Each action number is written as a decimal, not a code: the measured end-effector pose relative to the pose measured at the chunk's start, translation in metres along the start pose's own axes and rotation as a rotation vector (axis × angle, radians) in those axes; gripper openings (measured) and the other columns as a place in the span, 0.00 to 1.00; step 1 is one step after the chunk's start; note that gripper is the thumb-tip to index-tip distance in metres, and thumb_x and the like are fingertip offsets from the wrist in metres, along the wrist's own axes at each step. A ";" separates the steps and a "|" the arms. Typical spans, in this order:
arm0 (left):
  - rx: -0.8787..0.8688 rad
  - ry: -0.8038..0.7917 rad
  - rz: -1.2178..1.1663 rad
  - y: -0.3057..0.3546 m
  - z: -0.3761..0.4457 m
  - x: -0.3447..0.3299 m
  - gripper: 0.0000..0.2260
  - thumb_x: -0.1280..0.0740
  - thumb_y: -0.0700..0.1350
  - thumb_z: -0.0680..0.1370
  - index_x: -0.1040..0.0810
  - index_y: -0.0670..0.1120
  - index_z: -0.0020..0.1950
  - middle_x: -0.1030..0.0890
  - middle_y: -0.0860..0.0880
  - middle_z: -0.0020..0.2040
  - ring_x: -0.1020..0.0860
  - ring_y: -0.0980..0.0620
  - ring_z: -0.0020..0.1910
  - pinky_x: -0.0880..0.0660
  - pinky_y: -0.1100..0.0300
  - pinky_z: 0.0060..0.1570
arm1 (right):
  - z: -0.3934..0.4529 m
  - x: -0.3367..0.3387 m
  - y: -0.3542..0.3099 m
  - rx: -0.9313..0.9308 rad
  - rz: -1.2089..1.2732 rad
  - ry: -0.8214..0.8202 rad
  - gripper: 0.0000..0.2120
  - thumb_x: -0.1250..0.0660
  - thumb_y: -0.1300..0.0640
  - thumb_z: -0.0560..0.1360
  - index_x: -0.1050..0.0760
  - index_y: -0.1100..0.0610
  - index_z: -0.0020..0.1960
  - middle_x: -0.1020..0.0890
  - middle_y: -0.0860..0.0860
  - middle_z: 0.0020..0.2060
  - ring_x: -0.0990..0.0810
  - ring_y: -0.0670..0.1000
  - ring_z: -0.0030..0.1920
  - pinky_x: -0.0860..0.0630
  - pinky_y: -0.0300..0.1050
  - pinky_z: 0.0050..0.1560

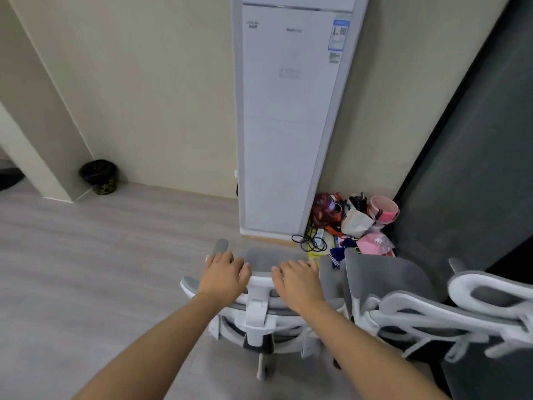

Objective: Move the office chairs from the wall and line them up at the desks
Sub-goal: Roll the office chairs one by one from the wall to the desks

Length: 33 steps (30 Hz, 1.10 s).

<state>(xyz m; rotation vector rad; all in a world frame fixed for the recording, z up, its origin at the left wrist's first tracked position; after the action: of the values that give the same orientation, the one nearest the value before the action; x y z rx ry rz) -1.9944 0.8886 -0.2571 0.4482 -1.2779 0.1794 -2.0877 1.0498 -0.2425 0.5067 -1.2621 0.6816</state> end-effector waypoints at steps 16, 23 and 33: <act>0.281 0.062 0.094 -0.045 -0.290 0.082 0.17 0.49 0.52 0.79 0.25 0.50 0.39 0.22 0.51 0.37 0.25 0.47 0.42 0.30 0.52 0.53 | -0.190 0.041 -0.158 0.332 0.109 -0.005 0.22 0.47 0.45 0.77 0.19 0.52 0.38 0.17 0.49 0.35 0.21 0.55 0.38 0.26 0.51 0.42; 0.480 0.077 0.111 -0.038 -0.434 0.113 0.19 0.52 0.52 0.77 0.23 0.49 0.44 0.20 0.48 0.40 0.26 0.46 0.44 0.29 0.50 0.55 | -0.296 0.067 -0.214 0.575 0.226 0.027 0.21 0.47 0.46 0.79 0.22 0.52 0.36 0.19 0.50 0.32 0.21 0.55 0.33 0.28 0.50 0.39; 0.756 0.204 0.180 -0.003 -0.645 0.154 0.18 0.49 0.53 0.80 0.24 0.50 0.41 0.21 0.52 0.40 0.26 0.48 0.43 0.28 0.52 0.53 | -0.451 0.102 -0.288 0.839 0.292 0.005 0.19 0.44 0.47 0.77 0.24 0.52 0.32 0.20 0.50 0.28 0.23 0.53 0.29 0.29 0.47 0.35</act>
<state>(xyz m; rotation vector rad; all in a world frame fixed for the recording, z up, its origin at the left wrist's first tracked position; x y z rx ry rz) -1.3804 1.1385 -0.2510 0.9313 -1.0154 0.8545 -1.5573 1.1751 -0.2455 1.0071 -1.0114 1.4727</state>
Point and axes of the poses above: each hand's wrist, its own z-axis towards the middle knuckle, its own x-axis out of the back of the hand, y = z × x, the point moved 7 cm from there along z, towards the middle knuckle
